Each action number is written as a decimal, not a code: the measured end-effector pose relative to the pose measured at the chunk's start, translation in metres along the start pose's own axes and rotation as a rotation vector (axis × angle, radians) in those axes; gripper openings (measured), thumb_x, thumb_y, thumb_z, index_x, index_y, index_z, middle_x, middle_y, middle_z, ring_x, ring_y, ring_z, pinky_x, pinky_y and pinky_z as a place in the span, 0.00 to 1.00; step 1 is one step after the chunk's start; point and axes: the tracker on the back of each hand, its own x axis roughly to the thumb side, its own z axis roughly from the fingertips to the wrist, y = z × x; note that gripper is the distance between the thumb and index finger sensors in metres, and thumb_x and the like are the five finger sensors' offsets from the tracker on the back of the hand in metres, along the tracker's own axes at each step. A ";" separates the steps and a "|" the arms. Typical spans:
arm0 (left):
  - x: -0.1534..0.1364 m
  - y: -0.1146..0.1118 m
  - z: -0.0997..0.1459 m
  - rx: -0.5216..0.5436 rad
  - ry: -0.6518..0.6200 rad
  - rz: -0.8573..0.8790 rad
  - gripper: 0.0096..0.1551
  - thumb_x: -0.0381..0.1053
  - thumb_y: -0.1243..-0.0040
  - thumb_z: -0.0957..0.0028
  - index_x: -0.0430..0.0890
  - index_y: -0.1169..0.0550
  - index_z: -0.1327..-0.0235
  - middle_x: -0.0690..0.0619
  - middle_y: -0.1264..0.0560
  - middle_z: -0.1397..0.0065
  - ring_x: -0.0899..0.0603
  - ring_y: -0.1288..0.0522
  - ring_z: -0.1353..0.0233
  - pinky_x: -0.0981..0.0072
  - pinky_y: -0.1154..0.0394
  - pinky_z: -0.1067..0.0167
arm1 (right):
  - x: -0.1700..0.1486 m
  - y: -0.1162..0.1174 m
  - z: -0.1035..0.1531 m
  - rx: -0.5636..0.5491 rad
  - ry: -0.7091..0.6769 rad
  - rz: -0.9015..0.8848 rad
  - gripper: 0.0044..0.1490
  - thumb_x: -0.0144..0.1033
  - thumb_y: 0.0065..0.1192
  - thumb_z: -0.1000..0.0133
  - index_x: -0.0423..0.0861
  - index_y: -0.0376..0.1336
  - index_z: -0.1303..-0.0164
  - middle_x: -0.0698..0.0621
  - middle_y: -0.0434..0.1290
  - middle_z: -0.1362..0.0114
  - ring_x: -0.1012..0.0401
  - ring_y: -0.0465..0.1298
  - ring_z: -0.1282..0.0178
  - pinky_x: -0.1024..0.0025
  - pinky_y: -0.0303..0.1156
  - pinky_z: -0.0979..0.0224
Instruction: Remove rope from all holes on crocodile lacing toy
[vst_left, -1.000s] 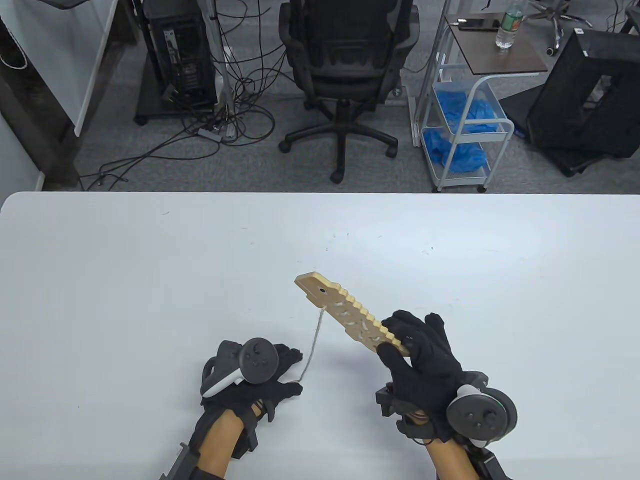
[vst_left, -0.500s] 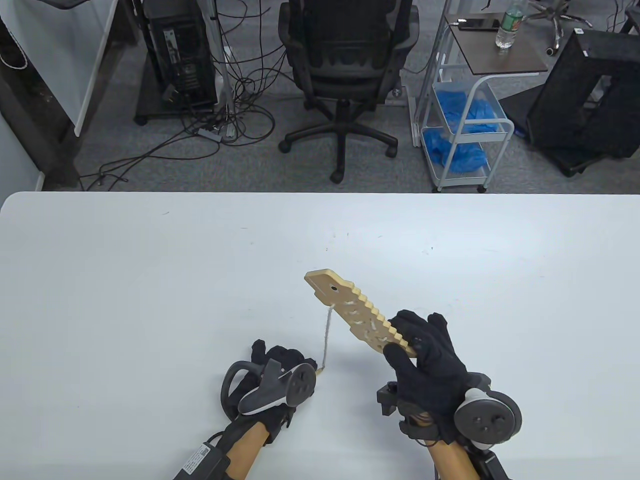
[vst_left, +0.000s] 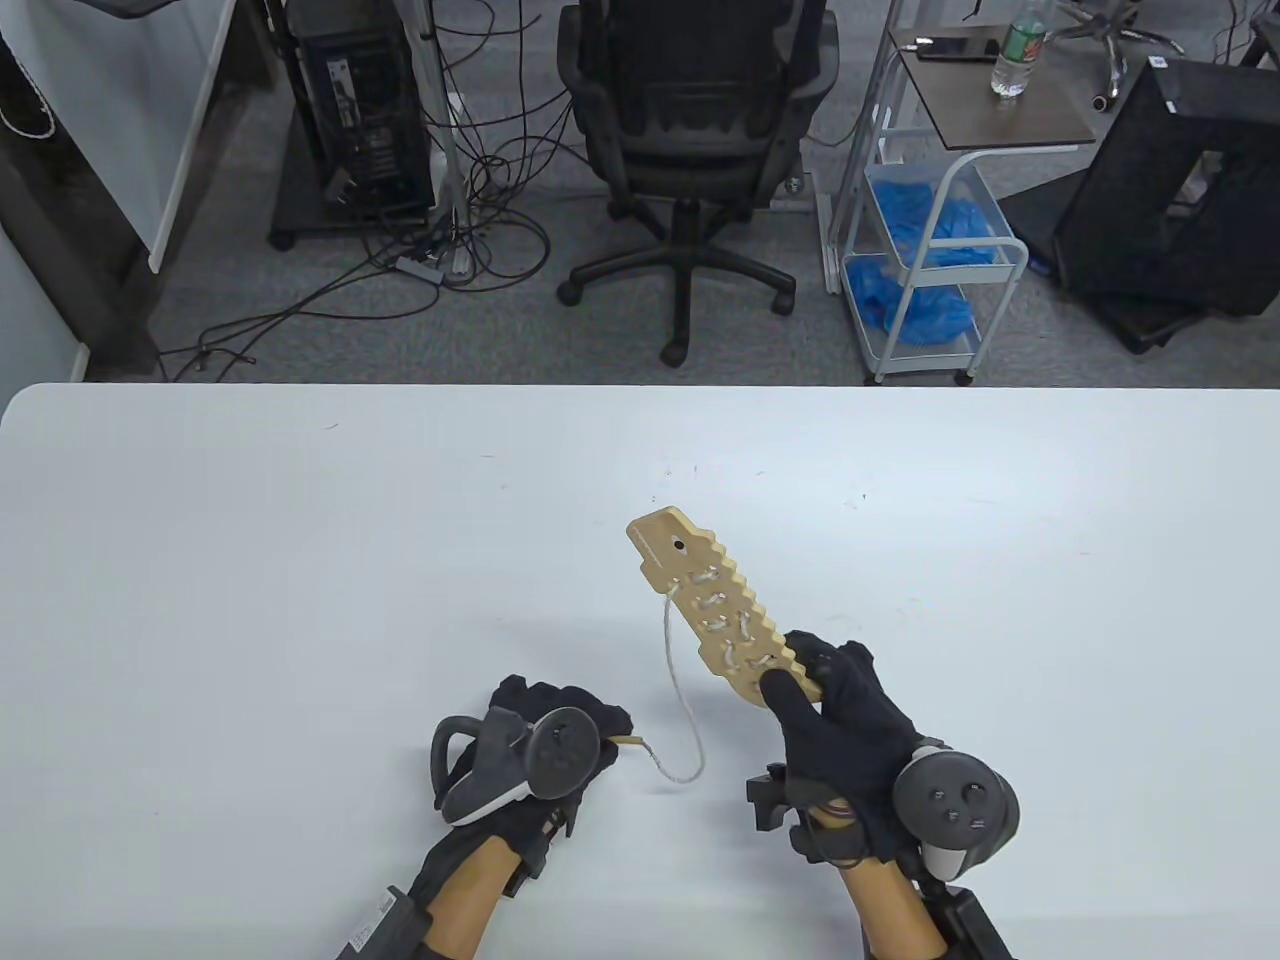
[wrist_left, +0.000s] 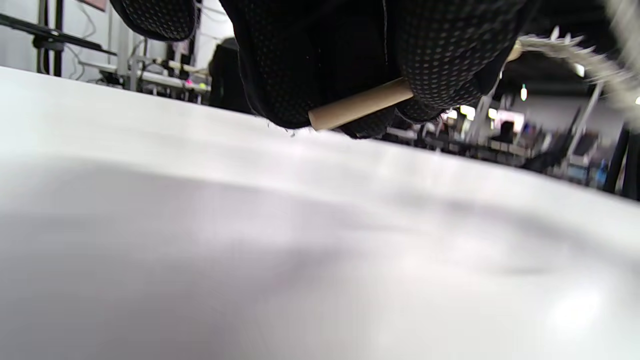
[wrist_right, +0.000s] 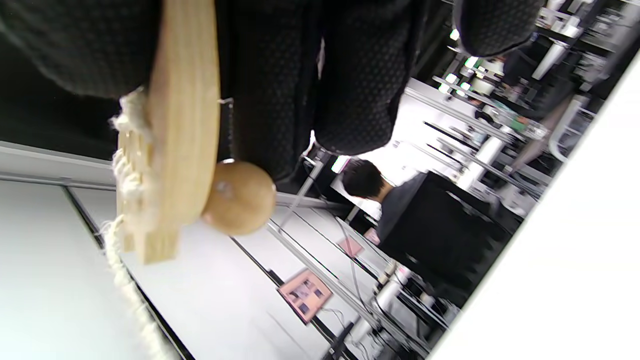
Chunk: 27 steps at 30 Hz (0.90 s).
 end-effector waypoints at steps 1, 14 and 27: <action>-0.003 0.004 0.002 0.025 0.004 0.030 0.24 0.57 0.34 0.51 0.65 0.20 0.38 0.58 0.16 0.40 0.48 0.19 0.40 0.33 0.33 0.28 | -0.005 0.004 0.001 0.017 0.036 -0.009 0.27 0.51 0.70 0.56 0.47 0.71 0.52 0.48 0.85 0.50 0.50 0.83 0.42 0.28 0.62 0.33; -0.010 0.041 0.019 0.278 -0.018 0.062 0.41 0.46 0.33 0.48 0.73 0.35 0.25 0.58 0.20 0.34 0.50 0.18 0.44 0.36 0.32 0.28 | -0.033 0.044 0.020 0.184 0.231 0.031 0.27 0.50 0.70 0.56 0.45 0.72 0.53 0.47 0.85 0.52 0.49 0.83 0.44 0.28 0.62 0.34; -0.003 0.070 0.042 0.609 -0.088 0.158 0.24 0.55 0.30 0.54 0.68 0.19 0.42 0.61 0.13 0.42 0.52 0.16 0.44 0.38 0.30 0.28 | -0.034 0.055 0.026 0.241 0.245 0.013 0.27 0.50 0.69 0.55 0.44 0.72 0.54 0.46 0.85 0.52 0.48 0.83 0.45 0.28 0.62 0.35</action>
